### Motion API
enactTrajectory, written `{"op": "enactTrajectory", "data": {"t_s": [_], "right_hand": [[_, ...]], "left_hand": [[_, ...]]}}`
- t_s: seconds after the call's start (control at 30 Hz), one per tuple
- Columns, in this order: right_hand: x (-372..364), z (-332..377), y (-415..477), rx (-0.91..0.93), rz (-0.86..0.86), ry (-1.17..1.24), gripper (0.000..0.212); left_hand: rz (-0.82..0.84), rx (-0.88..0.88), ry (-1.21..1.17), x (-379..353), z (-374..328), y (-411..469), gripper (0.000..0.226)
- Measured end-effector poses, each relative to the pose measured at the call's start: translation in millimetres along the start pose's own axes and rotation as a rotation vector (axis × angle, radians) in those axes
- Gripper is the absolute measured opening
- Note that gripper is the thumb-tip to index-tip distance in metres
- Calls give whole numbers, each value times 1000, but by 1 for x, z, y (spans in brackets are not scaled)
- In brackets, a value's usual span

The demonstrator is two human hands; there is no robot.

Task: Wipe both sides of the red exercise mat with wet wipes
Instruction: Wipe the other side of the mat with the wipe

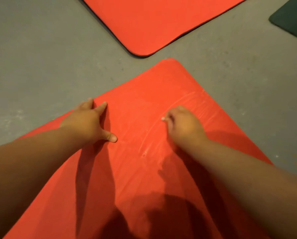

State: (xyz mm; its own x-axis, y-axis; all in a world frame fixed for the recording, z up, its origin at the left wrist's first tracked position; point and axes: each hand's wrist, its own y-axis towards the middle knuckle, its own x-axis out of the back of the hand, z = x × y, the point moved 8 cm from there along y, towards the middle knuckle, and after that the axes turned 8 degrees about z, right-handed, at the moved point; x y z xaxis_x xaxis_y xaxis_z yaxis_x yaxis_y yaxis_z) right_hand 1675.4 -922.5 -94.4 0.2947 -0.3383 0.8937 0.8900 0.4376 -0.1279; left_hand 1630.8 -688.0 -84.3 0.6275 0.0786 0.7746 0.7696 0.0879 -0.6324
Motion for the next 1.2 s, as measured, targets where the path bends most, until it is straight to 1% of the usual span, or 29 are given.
{"op": "enactTrajectory", "data": {"t_s": [0.07, 0.1, 0.13, 0.17, 0.23, 0.3, 0.33, 0.37, 0.4, 0.43, 0.47, 0.53, 0.57, 0.6, 0.63, 0.67, 0.73, 0.77, 0.8, 0.83, 0.87, 0.9, 0.93, 1.03, 1.07, 1.1, 1.13, 1.17, 1.2], "right_hand": [[42, -62, 34, -284, -161, -35, 14], [53, -76, 42, -381, -191, -24, 15], [54, -72, 45, -421, -205, -21, 15], [45, -53, 46, -396, -183, -31, 15], [6, 10, 32, -211, -62, 10, 15], [-36, 89, -5, 112, 181, 15, 15], [-49, 115, -24, 258, 294, 26, 16], [-51, 121, -28, 338, 349, 29, 16], [-41, 107, -16, 333, 308, 39, 17], [-26, 79, 5, 251, 216, 17, 19], [-7, 42, 30, 105, 102, -10, 20], [42, -42, 67, -270, -157, -17, 18], [57, -71, 77, -408, -223, 10, 18], [62, -79, 82, -484, -258, 37, 18], [59, -70, 85, -498, -267, 37, 18], [49, -50, 85, -459, -254, 33, 19], [13, 15, 70, -240, -174, 64, 17], [-10, 56, 54, -68, -53, 65, 15], [-31, 93, 31, 116, 111, 60, 14], [-44, 120, 9, 282, 242, 49, 11], [-46, 126, 2, 407, 293, 27, 7], [-36, 115, 14, 457, 236, 12, 6], [-19, 90, 38, 378, 126, -9, 7], [46, -28, 107, -241, -198, -30, 16], [57, -57, 115, -415, -237, -1, 18], [60, -64, 119, -504, -256, 28, 19], [53, -52, 122, -492, -242, 31, 19], [39, -26, 121, -410, -199, 39, 19], [19, 10, 117, -271, -136, 61, 18]], "left_hand": [[27, 31, 3, -4, 2, 3, 129], [41, 28, 33, -3, 2, 5, 129], [58, 20, 50, -2, 1, 5, 129], [72, 12, 53, -1, 1, 4, 129], [86, -7, 49, 0, 5, 5, 128], [97, -31, 69, 1, 11, 7, 126], [103, -40, 79, 2, 12, 7, 126], [102, -42, 86, 3, 13, 9, 126], [97, -42, 94, 3, 13, 11, 127], [99, -43, 106, 3, 12, 14, 127], [108, -42, 117, 2, 12, 15, 127], [113, -35, 123, -2, 14, 17, 127], [108, -36, 121, -1, 13, 18, 127], [107, -40, 121, -1, 13, 18, 127], [109, -42, 120, 0, 13, 18, 127], [115, -43, 118, 0, 12, 17, 127], [120, -42, 114, 0, 11, 17, 128], [123, -41, 113, 0, 12, 16, 129], [125, -40, 111, 1, 12, 16, 129], [128, -43, 109, 1, 12, 16, 129], [124, -47, 106, 0, 12, 17, 130], [115, -50, 102, 1, 13, 18, 130], [110, -51, 100, 1, 13, 18, 130], [106, -50, 84, -1, 13, 19, 130], [101, -55, 76, -1, 13, 20, 130], [101, -59, 69, 0, 13, 20, 130], [106, -60, 63, 0, 13, 20, 130], [105, -60, 54, -1, 13, 19, 131], [102, -59, 46, -1, 14, 19, 131]]}}
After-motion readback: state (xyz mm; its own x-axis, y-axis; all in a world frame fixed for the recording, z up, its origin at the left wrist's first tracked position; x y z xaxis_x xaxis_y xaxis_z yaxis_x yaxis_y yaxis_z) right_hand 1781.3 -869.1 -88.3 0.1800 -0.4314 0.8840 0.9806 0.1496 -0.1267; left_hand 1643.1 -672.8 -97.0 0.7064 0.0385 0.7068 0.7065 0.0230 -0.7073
